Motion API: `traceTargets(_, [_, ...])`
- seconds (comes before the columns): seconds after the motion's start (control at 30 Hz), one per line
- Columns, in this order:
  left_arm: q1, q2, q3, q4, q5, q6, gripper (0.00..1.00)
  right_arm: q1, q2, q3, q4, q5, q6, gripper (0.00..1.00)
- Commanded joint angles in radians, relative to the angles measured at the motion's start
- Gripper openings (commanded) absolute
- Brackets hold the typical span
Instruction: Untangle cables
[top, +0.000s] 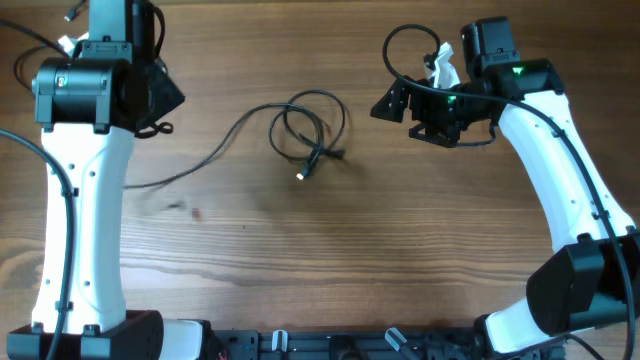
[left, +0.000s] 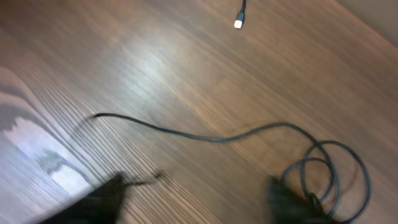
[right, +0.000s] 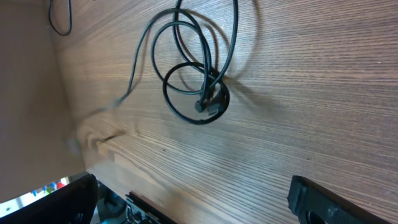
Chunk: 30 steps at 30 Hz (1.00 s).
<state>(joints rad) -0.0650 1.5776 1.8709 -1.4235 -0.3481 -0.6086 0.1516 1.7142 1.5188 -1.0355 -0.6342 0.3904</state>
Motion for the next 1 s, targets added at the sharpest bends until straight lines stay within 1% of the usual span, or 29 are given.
traceTargets(0.0, [0.002,0.02,0.005,0.047,0.189,0.124,1.0,0.002,-0.02,0.005,0.002,0.013,-0.024,1.0])
traceTargets(0.07, [0.002,0.06,0.005,0.111,0.412,0.41,1.0,0.002,-0.02,0.005,0.003,0.013,-0.024,1.0])
traceTargets(0.1, [0.002,0.087,0.005,0.126,0.422,0.456,1.0,0.002,-0.02,0.005,0.003,0.014,-0.024,1.0])
traceTargets(0.17, [0.002,0.137,0.005,0.134,0.39,0.489,1.0,0.002,-0.02,0.005,0.002,0.014,-0.026,1.0])
traceTargets(0.23, [0.003,0.231,0.005,0.125,0.347,0.624,1.0,0.002,-0.02,0.005,0.002,0.017,-0.054,1.0])
traceTargets(0.3, [0.005,0.32,0.005,0.125,0.347,0.701,1.0,0.002,-0.02,0.005,0.001,0.056,-0.054,1.0])
traceTargets(0.37, [0.005,0.398,0.005,0.122,0.347,0.721,1.0,0.002,-0.02,0.005,0.003,0.087,-0.054,1.0])
traceTargets(0.43, [0.005,0.469,0.005,0.112,0.347,0.813,0.98,0.002,-0.02,0.005,0.002,0.116,-0.054,1.0])
traceTargets(0.47, [0.005,0.491,0.005,0.11,0.347,0.839,0.97,0.002,-0.02,0.005,0.002,0.13,-0.054,1.0])
traceTargets(0.57, [0.005,0.52,0.005,0.124,0.341,0.841,0.95,0.002,-0.02,0.005,0.002,0.14,-0.053,1.0])
traceTargets(0.63, [0.005,0.546,0.005,0.137,0.289,0.841,0.86,0.002,-0.02,0.005,0.002,0.14,-0.05,1.0])
traceTargets(0.67, [0.006,0.558,-0.009,0.13,0.267,0.841,0.84,0.002,-0.02,0.005,-0.002,0.14,-0.05,1.0])
traceTargets(0.77, [0.005,0.561,-0.097,0.138,0.268,0.843,0.9,0.002,-0.02,0.005,-0.007,0.14,-0.047,1.0])
traceTargets(0.83, [0.006,0.561,-0.179,0.167,0.267,0.898,0.9,0.002,-0.02,0.005,-0.001,0.139,-0.046,1.0])
traceTargets(0.87, [0.006,0.561,-0.215,0.2,0.259,0.897,0.9,0.002,-0.02,0.005,-0.001,0.139,-0.046,1.0])
traceTargets(0.9, [0.006,0.561,-0.251,0.241,0.256,0.895,0.87,0.002,-0.02,0.005,-0.002,0.139,-0.046,1.0])
traceTargets(0.97, [0.006,0.562,-0.311,0.332,0.257,0.892,0.87,0.002,-0.02,0.005,-0.002,0.139,-0.046,0.99])
